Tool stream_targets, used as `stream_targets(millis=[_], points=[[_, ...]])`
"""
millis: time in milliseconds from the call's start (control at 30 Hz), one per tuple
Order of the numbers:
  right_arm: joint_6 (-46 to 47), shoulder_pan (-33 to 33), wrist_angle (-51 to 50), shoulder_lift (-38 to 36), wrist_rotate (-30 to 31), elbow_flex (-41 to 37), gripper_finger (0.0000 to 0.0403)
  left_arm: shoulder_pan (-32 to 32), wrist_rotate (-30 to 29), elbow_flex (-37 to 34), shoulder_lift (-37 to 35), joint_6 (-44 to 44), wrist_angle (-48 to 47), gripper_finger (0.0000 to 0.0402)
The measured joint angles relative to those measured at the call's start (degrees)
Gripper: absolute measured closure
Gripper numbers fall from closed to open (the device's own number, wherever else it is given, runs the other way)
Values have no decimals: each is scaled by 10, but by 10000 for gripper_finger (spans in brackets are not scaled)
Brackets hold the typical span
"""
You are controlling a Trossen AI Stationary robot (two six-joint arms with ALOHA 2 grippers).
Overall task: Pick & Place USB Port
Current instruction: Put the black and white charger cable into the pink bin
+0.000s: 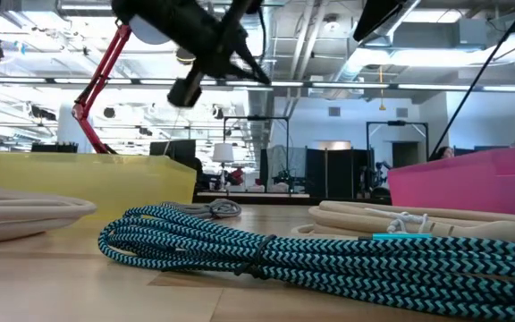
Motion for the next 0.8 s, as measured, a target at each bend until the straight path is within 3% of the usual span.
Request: stream_targets(millis=[133,267,533,800], points=[[0,0,0,0,1,0,291,11,-48,0,-47,16,6,393],[0,0,0,0,1,0,291,28,-52,0,-78,52,6,395],[0,-1,-2,0,1,0,291,32,-46,6,-86,44,-7,398],[0,-20,-2,0,1,0,291,32,-75,114,-72,61,-207,399]])
